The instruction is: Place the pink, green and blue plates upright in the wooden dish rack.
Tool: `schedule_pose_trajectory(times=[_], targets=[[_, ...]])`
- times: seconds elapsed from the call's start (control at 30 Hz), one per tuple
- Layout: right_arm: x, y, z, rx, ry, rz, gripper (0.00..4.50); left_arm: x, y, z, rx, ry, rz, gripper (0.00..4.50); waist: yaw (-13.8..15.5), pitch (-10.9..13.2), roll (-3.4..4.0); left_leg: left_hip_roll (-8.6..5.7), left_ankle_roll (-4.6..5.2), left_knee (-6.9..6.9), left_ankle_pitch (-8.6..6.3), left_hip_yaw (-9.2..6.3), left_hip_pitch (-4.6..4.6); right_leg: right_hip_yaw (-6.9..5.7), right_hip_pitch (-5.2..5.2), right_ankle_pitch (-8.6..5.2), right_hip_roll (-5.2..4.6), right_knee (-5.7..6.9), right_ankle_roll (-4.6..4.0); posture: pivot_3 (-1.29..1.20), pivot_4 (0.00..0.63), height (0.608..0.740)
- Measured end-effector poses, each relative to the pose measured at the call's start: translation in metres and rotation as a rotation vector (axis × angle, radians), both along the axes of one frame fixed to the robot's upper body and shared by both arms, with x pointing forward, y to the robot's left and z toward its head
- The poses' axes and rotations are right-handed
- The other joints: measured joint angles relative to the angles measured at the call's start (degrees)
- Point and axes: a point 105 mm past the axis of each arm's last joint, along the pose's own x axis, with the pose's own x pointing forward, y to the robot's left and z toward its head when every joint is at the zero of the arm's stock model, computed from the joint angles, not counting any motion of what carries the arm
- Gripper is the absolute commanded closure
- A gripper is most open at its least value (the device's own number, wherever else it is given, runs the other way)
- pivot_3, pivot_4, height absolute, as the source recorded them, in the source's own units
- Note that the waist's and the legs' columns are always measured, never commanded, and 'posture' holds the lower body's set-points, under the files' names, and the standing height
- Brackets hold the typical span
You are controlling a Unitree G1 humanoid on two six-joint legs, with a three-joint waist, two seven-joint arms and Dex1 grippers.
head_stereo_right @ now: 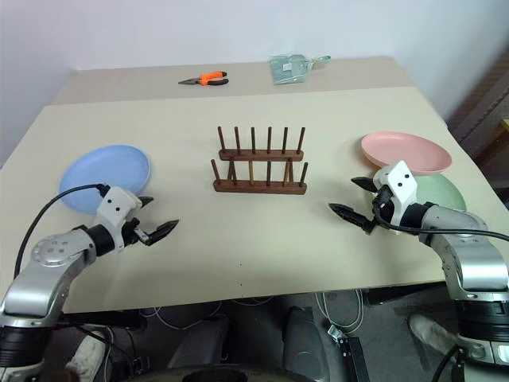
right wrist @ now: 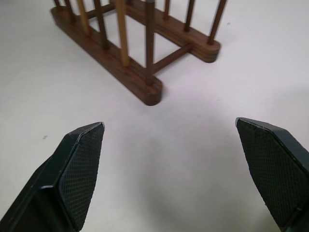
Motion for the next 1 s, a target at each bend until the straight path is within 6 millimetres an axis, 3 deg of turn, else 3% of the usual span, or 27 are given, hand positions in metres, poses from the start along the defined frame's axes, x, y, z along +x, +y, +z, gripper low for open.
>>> schedule_pose_trajectory(times=[0.3,0.5,0.67,0.83,0.93,1.0], targets=[[0.01,0.008,0.006,0.015,-0.029,0.018,0.05,0.017,-0.024,-0.003,-0.054,0.006,-0.083,0.0,0.1,0.0,-0.01,-0.02,0.0,0.01,0.0,-0.01,-0.01,-0.01,0.01,0.03,0.0,0.0,0.02,0.0,0.15,0.74],[-0.013,0.031,-0.002,0.038,0.046,0.101,0.05,0.044,-0.04,-0.004,-0.021,0.027,-0.206,0.0,0.6,0.0,-0.01,-0.04,0.0,0.04,0.01,-0.01,0.0,-0.02,0.01,0.03,0.01,0.01,0.04,0.0,0.15,0.74],[-0.036,0.059,-0.006,0.075,0.061,0.149,0.05,0.076,-0.074,-0.006,0.054,0.037,-0.402,0.0,1.3,0.0,-0.05,-0.07,0.02,0.12,0.0,-0.01,-0.05,-0.04,0.04,0.11,0.0,-0.04,0.17,0.0,0.15,0.74],[-0.046,0.067,-0.01,0.087,0.06,0.108,0.05,0.093,-0.104,-0.008,0.02,0.077,-0.509,0.0,1.3,0.0,-0.08,-0.09,0.04,0.14,-0.01,-0.03,-0.06,-0.06,0.07,0.1,-0.03,-0.04,0.21,0.0,0.15,0.74],[-0.048,0.067,-0.006,0.088,0.037,0.087,0.0,0.098,-0.122,-0.008,0.038,0.085,-0.566,0.84,1.4,0.0,-0.08,-0.09,0.05,0.15,-0.01,-0.05,-0.02,-0.08,0.15,0.08,-0.03,-0.05,0.25,0.0,0.15,0.74],[-0.048,0.064,-0.006,0.086,0.032,0.067,0.0,0.097,-0.13,-0.011,0.031,0.093,-0.596,1.86,1.4,0.0,-0.09,-0.1,0.08,0.16,-0.03,-0.06,0.05,-0.09,0.24,0.04,-0.04,-0.06,0.31,0.0,0.15,0.74]])
